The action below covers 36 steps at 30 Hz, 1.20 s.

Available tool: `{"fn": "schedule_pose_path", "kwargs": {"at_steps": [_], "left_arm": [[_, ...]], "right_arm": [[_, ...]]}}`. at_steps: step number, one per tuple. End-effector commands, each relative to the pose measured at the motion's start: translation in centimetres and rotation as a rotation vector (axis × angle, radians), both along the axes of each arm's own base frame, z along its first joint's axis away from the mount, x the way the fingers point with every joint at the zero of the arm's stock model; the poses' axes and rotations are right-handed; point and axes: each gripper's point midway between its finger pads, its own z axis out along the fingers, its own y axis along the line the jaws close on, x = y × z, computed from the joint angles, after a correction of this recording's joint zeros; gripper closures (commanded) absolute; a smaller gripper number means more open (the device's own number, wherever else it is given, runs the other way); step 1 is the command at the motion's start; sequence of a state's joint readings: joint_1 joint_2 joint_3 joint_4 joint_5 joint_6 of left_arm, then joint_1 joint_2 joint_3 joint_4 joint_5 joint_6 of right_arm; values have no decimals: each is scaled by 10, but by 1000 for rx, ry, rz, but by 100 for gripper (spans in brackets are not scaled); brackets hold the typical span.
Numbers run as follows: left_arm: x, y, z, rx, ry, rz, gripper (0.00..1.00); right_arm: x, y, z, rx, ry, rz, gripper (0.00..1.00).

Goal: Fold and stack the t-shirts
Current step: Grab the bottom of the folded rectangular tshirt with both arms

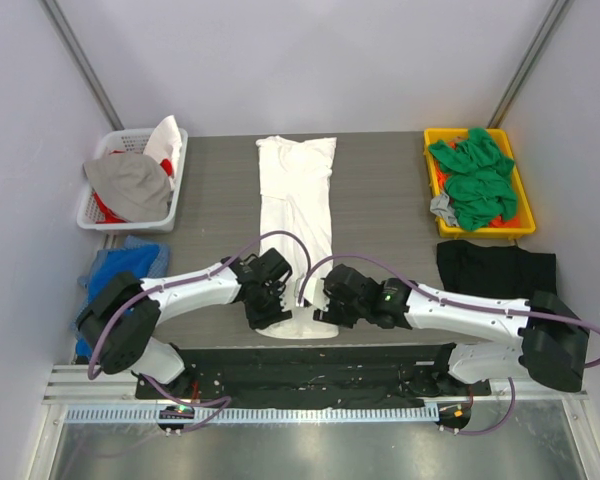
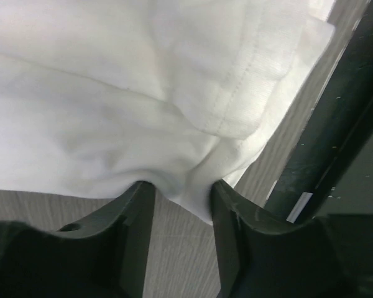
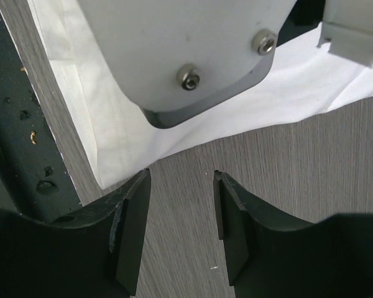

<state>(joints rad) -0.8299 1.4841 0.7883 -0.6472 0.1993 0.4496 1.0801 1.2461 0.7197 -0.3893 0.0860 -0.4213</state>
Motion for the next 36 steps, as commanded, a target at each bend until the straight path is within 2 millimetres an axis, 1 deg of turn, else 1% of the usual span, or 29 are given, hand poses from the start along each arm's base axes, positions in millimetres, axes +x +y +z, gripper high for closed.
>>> {"fn": "schedule_pose_path", "kwargs": {"at_steps": [1,2,5,6,9,13,14,17,23,27,29,30,36], "left_arm": [[-14,29,-27,145,37,4,58],[-15,30,-27,151,38,6,60],[-19,32,-23,148,51,8,71],[-20,31,-22,142,54,9,79],[-21,29,-18,122,54,15,89],[-22,24,-13,99,60,10,89],[-21,23,-12,97,62,7,89],[-19,18,-10,89,63,8,89],[-15,15,-10,88,54,7,89],[-14,15,-9,81,48,10,90],[-14,15,-8,81,46,8,90],[-14,16,-8,82,45,3,90],[-19,18,-11,80,55,-4,91]], "right_arm": [[0,4,10,37,-20,20,48],[-1,4,9,35,-17,22,48],[-7,4,6,31,11,40,48],[-8,4,5,28,19,45,48],[-12,4,2,19,38,58,48],[-18,5,0,10,53,74,47],[-27,9,-1,23,92,106,47],[-41,13,-4,15,142,150,47],[-61,22,-11,-5,164,219,47],[-58,27,-13,-9,143,220,47],[-56,25,-15,-18,130,218,47],[-52,25,-15,-22,108,215,48],[-46,24,-23,-53,74,230,48]]}}
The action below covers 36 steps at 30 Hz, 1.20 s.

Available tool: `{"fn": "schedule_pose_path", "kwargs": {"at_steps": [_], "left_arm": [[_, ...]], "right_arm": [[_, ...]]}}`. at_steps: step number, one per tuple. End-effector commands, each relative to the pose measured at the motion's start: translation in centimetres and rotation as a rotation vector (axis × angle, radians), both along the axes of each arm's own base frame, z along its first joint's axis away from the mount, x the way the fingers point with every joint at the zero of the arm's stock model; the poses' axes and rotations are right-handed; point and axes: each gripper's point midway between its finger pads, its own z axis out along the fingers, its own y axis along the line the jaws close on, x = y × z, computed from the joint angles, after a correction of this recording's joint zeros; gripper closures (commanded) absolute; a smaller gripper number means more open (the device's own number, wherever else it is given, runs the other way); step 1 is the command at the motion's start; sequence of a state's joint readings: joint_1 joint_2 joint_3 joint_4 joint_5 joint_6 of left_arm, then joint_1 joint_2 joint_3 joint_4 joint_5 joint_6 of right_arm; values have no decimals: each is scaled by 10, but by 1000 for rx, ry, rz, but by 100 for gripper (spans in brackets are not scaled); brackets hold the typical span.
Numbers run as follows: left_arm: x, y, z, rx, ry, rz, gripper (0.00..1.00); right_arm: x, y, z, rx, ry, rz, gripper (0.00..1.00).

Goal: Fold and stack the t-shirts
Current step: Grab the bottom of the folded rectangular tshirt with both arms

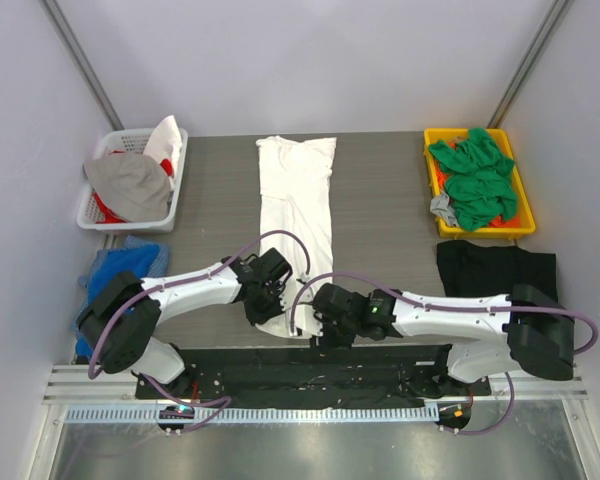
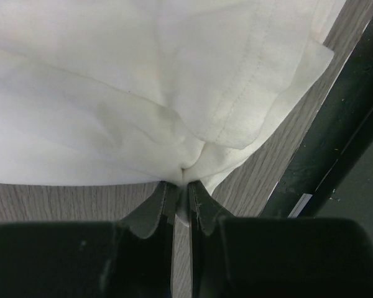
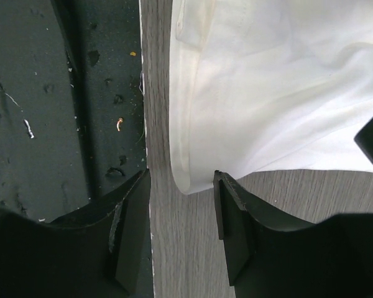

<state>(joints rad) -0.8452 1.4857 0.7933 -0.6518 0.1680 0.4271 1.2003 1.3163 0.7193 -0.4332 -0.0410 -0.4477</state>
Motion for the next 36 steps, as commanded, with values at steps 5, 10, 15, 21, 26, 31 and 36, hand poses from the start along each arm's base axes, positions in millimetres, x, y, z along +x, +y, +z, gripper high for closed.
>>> {"fn": "schedule_pose_path", "kwargs": {"at_steps": [5,10,15,21,26,31,36], "left_arm": [[-19,17,-11,50,70,-12,91],[-21,19,-12,56,70,-22,91],[-22,20,-12,55,73,-27,92],[-26,26,-13,65,76,-40,92],[-27,29,-14,71,73,-50,92],[-28,28,-12,66,77,-51,92],[-28,28,-8,61,71,-48,92]], "right_arm": [[12,10,-4,4,-68,38,48],[14,12,-12,-12,-74,55,48],[19,13,-21,-28,-72,66,48],[22,11,-30,-45,-60,74,49],[25,11,-33,-48,-62,63,59],[26,12,-36,-53,-60,57,77],[27,12,-30,-43,-62,39,95]]}}
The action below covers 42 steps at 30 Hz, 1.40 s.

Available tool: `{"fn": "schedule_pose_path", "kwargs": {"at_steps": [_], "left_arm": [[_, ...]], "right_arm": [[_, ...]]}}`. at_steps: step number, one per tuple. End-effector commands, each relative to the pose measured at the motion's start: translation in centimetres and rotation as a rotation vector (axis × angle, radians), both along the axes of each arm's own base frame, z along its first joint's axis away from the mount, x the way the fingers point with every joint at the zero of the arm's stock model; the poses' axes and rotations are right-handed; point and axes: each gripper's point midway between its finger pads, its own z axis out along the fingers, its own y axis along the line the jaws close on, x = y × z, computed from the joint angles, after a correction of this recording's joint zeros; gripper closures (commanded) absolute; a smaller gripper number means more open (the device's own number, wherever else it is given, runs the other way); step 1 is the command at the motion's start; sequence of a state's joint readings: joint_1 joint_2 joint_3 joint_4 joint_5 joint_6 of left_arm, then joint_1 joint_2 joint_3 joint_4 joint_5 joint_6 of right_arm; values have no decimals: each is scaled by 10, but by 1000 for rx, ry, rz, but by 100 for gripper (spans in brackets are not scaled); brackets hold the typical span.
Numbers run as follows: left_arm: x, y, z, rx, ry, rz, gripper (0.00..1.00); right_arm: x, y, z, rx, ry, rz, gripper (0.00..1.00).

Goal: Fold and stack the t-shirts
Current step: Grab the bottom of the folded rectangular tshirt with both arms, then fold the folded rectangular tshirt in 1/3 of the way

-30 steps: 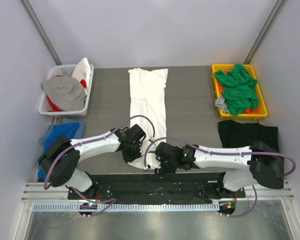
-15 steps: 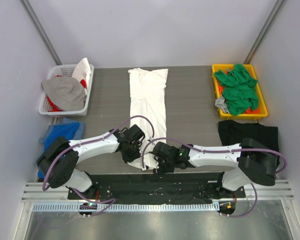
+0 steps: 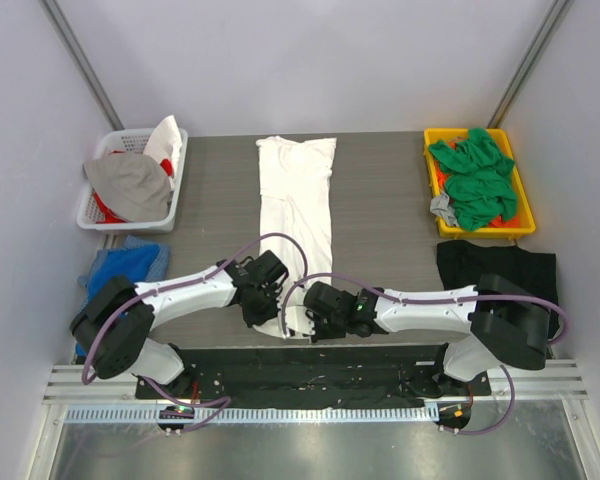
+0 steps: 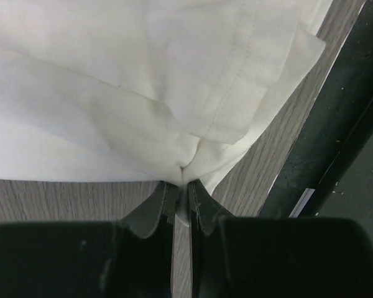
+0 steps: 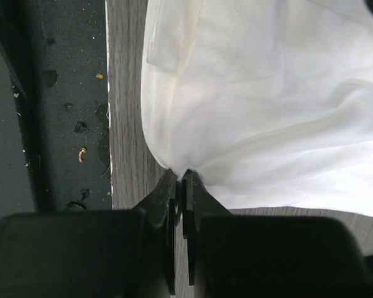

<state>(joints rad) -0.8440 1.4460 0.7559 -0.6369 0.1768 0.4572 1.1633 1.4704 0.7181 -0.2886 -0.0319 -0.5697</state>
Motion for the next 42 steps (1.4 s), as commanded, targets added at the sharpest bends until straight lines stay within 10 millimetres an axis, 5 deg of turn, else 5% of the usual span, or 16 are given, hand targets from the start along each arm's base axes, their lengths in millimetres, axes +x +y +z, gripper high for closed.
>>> {"fn": "schedule_pose_path", "kwargs": {"at_steps": [1,15,26,42], "left_arm": [[-24,24,-7,77,80,-18,93],[-3,2,27,-40,-31,23,100],[31,-19,51,-89,-148,55,100],[88,-10,77,-114,-305,177,100]], "right_arm": [[2,-4,0,-16,5,-30,98],[14,-9,55,71,-76,-127,99],[28,-9,76,110,-148,-167,99],[64,-24,108,152,-253,-256,99]]}}
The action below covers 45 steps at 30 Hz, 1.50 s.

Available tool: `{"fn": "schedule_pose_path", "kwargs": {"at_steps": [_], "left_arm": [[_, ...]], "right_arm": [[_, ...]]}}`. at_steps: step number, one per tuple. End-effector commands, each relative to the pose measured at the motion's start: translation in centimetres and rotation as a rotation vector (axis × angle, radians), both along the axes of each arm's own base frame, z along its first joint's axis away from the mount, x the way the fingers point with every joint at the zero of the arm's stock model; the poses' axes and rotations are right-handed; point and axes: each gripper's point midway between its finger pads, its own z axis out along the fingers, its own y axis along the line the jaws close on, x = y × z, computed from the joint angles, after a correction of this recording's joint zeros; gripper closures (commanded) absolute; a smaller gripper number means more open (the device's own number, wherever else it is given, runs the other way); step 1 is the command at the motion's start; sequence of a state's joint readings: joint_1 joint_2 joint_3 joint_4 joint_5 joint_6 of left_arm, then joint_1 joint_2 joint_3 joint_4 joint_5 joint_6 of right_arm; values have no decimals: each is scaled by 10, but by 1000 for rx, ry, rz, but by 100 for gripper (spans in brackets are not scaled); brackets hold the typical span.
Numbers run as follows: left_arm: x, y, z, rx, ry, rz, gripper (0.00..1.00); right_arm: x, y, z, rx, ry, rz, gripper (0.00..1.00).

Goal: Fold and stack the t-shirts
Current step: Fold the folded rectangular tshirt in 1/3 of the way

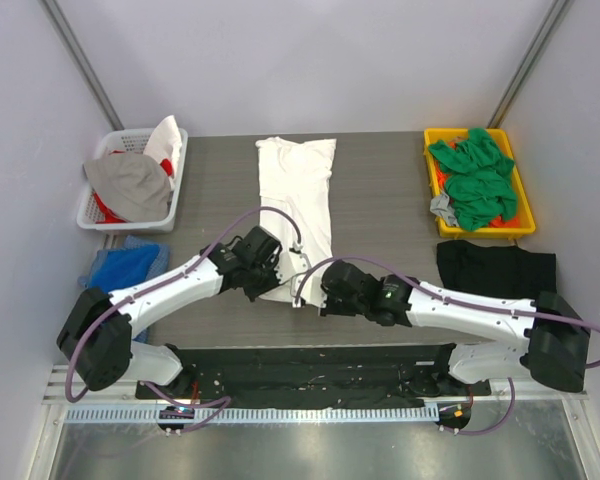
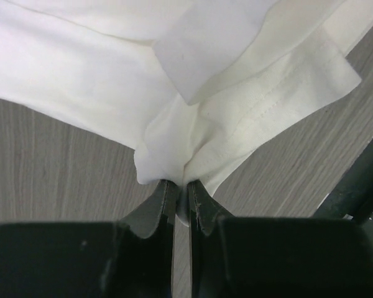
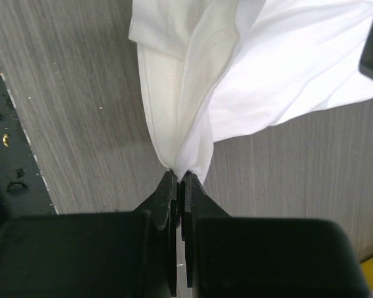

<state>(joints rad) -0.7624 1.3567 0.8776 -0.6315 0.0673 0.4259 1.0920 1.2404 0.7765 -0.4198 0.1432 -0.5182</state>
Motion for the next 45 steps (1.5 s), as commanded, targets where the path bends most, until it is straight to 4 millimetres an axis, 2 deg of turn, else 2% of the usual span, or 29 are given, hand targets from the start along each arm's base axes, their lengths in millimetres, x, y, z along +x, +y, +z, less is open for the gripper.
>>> {"fn": "schedule_pose_path", "kwargs": {"at_steps": [1,8,12,20,21,22,24,29,32,43,45], "left_arm": [[29,-3,22,-26,-98,35,100],[50,-8,35,-49,-136,53,100],[63,-12,35,-52,-143,62,100],[104,-15,40,-88,-172,110,100],[109,-15,36,-80,-167,116,100],[116,-15,40,-85,-175,125,100],[127,-14,40,-82,-179,134,100],[145,-13,40,-84,-180,153,100],[157,-10,42,-88,-190,170,100],[189,6,29,-66,-181,229,100],[199,6,34,-72,-191,236,100]], "right_arm": [[23,1,34,50,-91,-43,99],[54,-2,38,40,-121,-77,99],[76,6,41,42,-125,-81,99],[117,18,44,28,-144,-91,99],[121,18,44,24,-149,-90,99],[127,21,51,31,-162,-92,99],[135,21,51,18,-172,-97,99],[155,27,63,24,-201,-102,99],[166,28,61,12,-204,-106,99],[208,29,46,-10,-205,-124,99],[214,30,46,-10,-211,-128,99]]}}
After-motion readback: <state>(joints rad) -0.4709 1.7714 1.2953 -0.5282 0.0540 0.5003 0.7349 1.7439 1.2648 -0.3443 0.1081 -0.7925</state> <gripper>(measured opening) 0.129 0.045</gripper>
